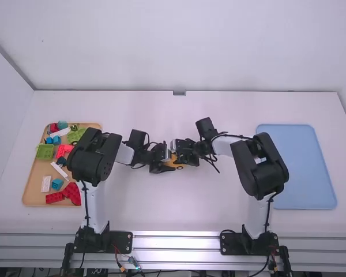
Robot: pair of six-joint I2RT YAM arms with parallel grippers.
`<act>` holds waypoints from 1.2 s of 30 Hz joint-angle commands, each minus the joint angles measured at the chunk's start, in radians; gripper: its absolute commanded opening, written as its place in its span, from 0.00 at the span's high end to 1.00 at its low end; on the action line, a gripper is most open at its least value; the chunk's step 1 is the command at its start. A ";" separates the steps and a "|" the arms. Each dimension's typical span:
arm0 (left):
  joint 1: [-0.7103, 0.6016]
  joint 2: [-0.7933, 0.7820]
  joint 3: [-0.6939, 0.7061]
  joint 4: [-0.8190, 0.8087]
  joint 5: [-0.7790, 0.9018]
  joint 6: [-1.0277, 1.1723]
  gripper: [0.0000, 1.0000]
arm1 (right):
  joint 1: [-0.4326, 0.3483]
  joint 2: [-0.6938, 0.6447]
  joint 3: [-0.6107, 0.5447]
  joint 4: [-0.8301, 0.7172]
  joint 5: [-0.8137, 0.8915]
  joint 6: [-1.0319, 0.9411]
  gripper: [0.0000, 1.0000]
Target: Assemble lego blocks to make yellow taxi
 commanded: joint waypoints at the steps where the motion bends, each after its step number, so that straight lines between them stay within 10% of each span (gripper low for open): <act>1: -0.022 0.027 -0.020 -0.029 -0.087 -0.026 0.90 | 0.023 0.082 -0.045 -0.030 0.253 -0.003 1.00; 22: -0.021 0.027 -0.020 -0.029 -0.087 -0.026 0.91 | 0.023 0.082 -0.021 -0.016 0.151 0.027 0.99; 36: -0.022 0.027 -0.020 -0.029 -0.087 -0.025 0.91 | 0.020 0.055 0.001 -0.030 0.069 0.027 0.78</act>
